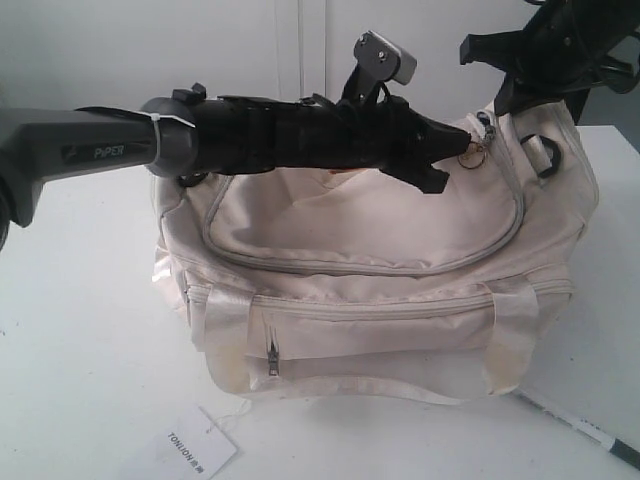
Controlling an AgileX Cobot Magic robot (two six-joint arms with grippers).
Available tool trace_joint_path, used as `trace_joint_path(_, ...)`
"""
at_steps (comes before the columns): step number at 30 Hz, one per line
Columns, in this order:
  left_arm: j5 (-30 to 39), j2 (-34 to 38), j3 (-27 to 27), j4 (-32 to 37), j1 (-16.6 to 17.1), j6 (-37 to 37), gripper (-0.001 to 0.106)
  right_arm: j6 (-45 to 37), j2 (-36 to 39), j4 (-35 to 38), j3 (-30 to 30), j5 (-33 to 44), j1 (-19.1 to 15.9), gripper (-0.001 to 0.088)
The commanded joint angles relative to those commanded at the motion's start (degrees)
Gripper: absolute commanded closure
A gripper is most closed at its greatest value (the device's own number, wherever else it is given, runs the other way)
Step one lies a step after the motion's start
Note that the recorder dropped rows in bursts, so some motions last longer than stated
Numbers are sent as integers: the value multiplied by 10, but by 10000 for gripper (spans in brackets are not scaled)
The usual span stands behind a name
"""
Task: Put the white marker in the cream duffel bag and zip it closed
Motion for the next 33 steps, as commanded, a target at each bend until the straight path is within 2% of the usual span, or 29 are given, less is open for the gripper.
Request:
trace_joint_path(8, 28, -14, 0, 80, 0, -154, 1053, 0, 0, 0, 0, 0, 0, 868)
trace_joint_path(12, 47, -18, 0, 94, 0, -199, 1053, 0, 0, 0, 0, 4, 0, 868)
trace_joint_path(22, 86, -18, 0, 100, 0, -260, 1053, 0, 0, 14, 0, 3, 0, 868)
trace_joint_path(27, 103, -18, 0, 120, 0, -261, 1053, 0, 0, 13, 0, 4, 0, 868)
trace_joint_path(30, 77, -18, 0, 127, 0, -279, 1053, 0, 0, 13, 0, 5, 0, 868)
trace_joint_path(33, 22, -18, 0, 128, 0, -288, 1051, 0, 0, 13, 0, 5, 0, 868)
